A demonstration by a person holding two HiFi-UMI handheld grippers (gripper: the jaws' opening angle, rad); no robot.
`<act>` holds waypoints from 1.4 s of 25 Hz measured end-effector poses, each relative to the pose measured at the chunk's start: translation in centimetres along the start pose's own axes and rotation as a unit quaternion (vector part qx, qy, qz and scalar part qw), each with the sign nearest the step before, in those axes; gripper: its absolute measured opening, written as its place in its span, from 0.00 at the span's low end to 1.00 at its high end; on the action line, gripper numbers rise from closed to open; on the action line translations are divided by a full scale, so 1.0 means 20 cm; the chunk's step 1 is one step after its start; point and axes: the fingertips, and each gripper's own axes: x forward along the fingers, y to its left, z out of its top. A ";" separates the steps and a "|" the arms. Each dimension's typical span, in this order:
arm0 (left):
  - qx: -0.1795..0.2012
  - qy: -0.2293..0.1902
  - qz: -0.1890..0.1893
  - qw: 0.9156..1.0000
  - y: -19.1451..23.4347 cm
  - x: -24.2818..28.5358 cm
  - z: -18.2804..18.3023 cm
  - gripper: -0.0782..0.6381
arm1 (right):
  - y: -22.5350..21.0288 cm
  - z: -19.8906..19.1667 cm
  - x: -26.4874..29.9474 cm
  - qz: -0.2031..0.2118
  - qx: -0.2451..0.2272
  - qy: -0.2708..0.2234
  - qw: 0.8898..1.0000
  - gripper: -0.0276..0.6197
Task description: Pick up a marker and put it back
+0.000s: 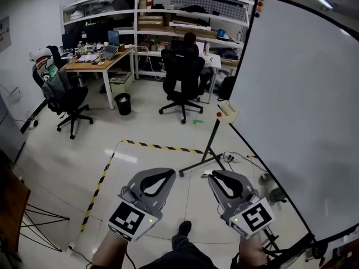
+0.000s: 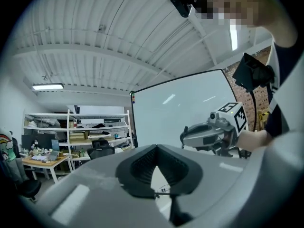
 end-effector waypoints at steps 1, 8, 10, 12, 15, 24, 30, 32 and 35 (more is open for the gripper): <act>0.001 0.006 -0.002 1.000 0.03 0.06 -0.02 0.12 | -0.06 -0.03 0.04 -0.002 0.006 -0.002 1.000 0.10; 0.004 0.017 -0.019 1.000 0.30 0.59 -0.11 0.12 | -0.53 -0.27 0.33 -0.006 0.037 0.009 0.999 0.10; 0.001 0.020 -0.024 1.000 0.36 0.76 -0.13 0.12 | -0.65 -0.31 0.43 0.006 0.033 0.010 0.999 0.10; 0.004 0.021 -0.027 0.999 0.41 0.88 -0.13 0.12 | -0.76 -0.34 0.51 0.016 0.034 0.012 0.999 0.10; 0.008 0.025 -0.026 0.999 0.49 1.02 -0.14 0.12 | -0.91 -0.37 0.61 0.017 0.035 0.013 0.999 0.10; 0.010 0.013 -0.056 0.998 0.66 1.44 -0.19 0.12 | -1.31 -0.48 0.76 -0.010 0.024 0.023 0.999 0.10; -0.002 -0.011 -0.096 0.995 0.85 1.72 -0.23 0.12 | -1.56 -0.58 0.91 -0.049 0.010 0.055 0.997 0.10; -0.009 -0.015 -0.109 0.994 0.93 1.82 -0.26 0.12 | -1.66 -0.63 0.97 -0.068 0.009 0.072 0.995 0.10; -0.015 -0.018 -0.138 0.990 1.05 1.98 -0.31 0.12 | -1.82 -0.71 1.07 -0.106 0.014 0.093 0.990 0.10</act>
